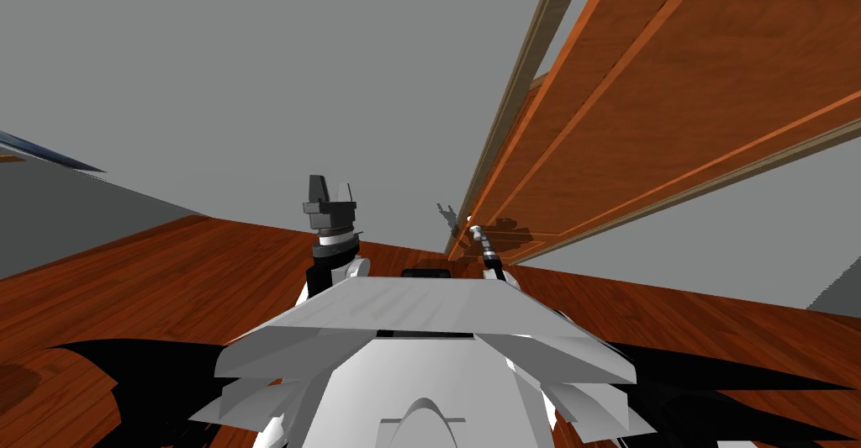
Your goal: Pull the door open
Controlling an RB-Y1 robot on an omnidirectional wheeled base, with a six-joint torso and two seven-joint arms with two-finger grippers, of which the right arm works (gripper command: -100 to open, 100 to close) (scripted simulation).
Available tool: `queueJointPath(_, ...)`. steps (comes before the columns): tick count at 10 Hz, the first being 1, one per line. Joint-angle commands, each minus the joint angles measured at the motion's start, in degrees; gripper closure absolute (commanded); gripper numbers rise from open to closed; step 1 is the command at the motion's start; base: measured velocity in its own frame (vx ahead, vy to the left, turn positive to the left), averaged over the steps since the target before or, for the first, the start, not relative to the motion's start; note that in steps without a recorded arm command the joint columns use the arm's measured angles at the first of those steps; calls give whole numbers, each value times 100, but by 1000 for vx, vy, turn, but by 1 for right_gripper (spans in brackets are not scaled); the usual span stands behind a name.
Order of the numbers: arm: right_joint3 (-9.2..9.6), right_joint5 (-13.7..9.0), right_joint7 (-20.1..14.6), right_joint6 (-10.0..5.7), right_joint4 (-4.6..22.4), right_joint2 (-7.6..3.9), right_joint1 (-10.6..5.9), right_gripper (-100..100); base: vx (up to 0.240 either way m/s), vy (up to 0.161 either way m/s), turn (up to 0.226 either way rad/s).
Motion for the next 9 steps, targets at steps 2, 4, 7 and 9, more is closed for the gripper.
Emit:
queueJointPath(2,153,-83,-382,41,-29,97,-14,100,-38,-25,47)
queueJointPath(4,200,-165,-618,51,-32,91,-19,100,-32,-22,36)
queueJointPath(7,295,-330,-1001,71,-39,79,-31,100,-26,-13,35)
queueJointPath(9,295,-330,-1090,71,-39,79,-31,100,-18,-11,10)
